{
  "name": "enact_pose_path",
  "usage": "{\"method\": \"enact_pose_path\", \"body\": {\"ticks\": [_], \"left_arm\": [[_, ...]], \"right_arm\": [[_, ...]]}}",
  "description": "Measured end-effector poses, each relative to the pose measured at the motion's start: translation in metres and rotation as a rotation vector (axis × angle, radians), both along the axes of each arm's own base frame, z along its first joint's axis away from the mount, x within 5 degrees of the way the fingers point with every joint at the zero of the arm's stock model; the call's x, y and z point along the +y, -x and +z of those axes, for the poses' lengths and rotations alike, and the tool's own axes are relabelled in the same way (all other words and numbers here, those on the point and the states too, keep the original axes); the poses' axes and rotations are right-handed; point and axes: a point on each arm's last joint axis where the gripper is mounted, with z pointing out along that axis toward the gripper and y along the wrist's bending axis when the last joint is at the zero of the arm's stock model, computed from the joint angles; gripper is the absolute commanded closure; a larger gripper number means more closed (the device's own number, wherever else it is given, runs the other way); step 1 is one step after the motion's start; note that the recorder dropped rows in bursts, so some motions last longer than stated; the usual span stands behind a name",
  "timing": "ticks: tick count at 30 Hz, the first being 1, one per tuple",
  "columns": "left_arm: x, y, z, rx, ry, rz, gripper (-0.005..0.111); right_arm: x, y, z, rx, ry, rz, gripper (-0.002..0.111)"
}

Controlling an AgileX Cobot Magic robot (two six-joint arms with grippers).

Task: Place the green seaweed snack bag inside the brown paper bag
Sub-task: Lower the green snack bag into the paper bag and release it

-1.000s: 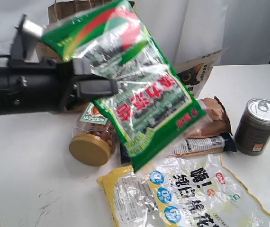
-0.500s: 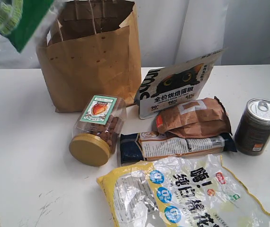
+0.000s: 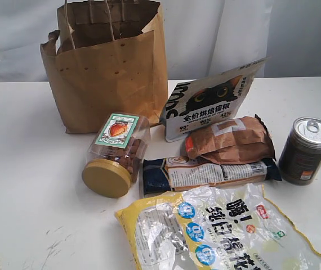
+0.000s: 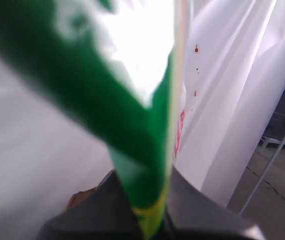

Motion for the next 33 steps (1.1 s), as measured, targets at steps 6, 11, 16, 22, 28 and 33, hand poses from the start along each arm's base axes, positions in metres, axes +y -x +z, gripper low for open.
{"method": "enact_pose_path", "body": {"ticks": [6,11,16,22,28,33], "left_arm": [[0.005,-0.055,0.006,-0.019,-0.030,-0.101,0.107],[0.003,-0.098,-0.009,-0.009,-0.041,-0.160,0.107],[-0.018,-0.126,-0.030,0.005,-0.072,-0.240,0.107],[-0.051,-0.135,-0.044,0.005,-0.139,-0.321,0.107],[-0.072,-0.149,-0.068,0.043,-0.207,-0.325,0.107],[-0.082,-0.159,-0.088,0.072,-0.244,-0.339,0.107]], "right_arm": [[0.000,0.000,0.000,0.000,0.000,0.000,0.108],[0.000,0.000,0.000,0.000,0.000,0.000,0.108],[0.000,0.000,0.000,0.000,0.000,0.000,0.108],[0.000,0.000,0.000,0.000,0.000,0.000,0.108],[0.000,0.000,0.000,0.000,0.000,0.000,0.108],[0.000,0.000,0.000,0.000,0.000,0.000,0.108]]}}
